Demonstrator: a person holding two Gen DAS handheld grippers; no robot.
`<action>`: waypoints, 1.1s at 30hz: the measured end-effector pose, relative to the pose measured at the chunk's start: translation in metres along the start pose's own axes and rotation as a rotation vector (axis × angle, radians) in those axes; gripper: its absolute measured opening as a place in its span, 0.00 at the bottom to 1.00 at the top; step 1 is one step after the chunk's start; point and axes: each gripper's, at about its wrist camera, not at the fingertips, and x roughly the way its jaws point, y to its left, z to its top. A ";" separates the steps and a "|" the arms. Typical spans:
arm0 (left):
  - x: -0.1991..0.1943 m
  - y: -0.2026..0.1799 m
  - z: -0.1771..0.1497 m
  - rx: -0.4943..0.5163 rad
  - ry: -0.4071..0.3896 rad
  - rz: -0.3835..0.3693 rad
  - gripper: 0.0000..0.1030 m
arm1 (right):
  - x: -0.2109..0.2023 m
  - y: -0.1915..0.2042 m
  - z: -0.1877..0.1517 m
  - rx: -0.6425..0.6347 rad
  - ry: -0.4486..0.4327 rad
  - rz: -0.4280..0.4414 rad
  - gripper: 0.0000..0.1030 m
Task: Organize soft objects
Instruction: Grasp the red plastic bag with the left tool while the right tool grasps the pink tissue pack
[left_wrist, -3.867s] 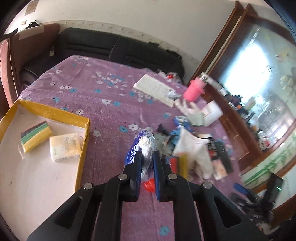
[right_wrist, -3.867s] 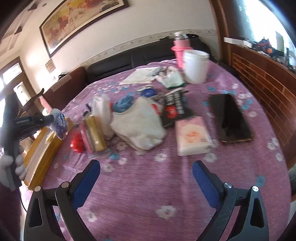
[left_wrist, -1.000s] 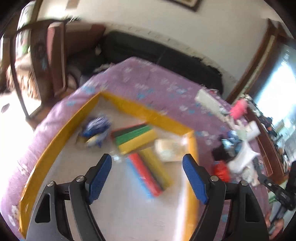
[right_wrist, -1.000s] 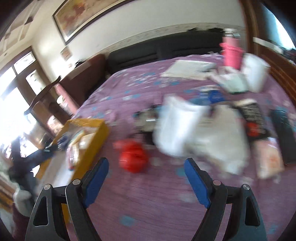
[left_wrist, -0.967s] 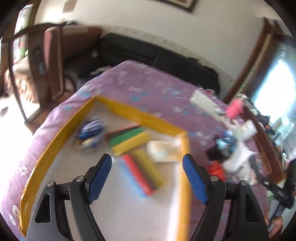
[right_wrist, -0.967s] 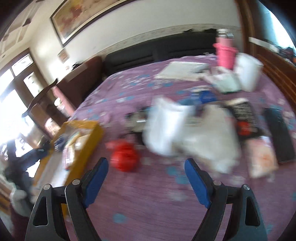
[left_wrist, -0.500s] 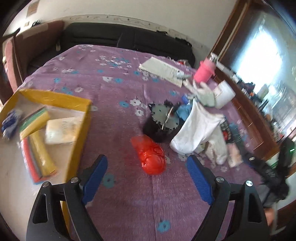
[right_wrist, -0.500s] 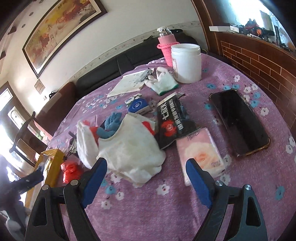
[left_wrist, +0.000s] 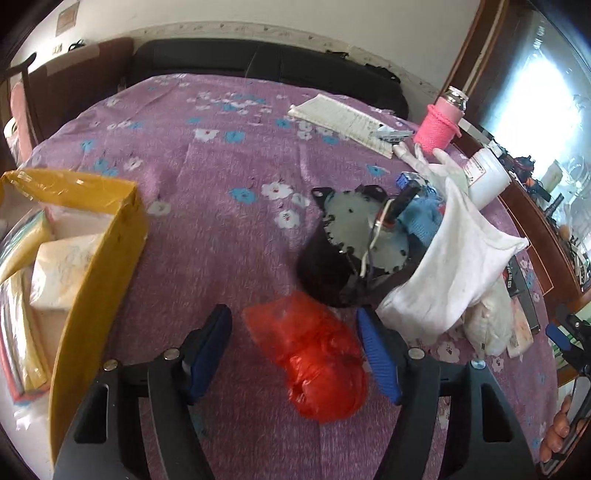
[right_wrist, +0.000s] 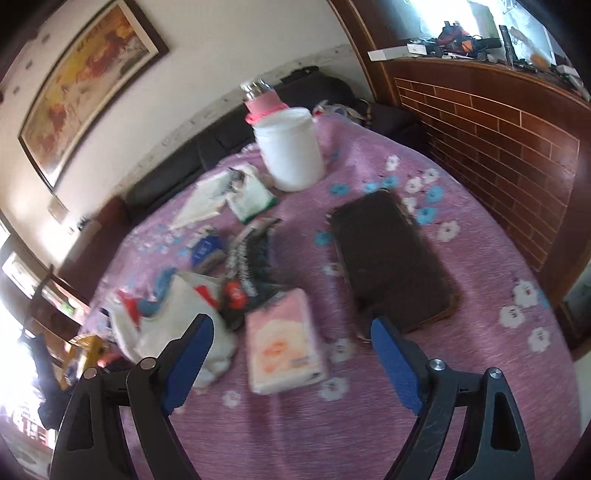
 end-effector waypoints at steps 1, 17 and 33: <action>0.001 -0.002 -0.001 0.022 -0.009 0.003 0.67 | 0.003 -0.001 0.000 -0.012 0.013 -0.009 0.87; -0.005 0.001 -0.003 0.021 -0.015 -0.163 0.28 | 0.072 0.044 -0.005 -0.251 0.185 -0.239 0.72; -0.034 0.002 -0.008 0.010 -0.089 -0.239 0.28 | -0.039 0.055 -0.055 -0.251 0.120 -0.177 0.56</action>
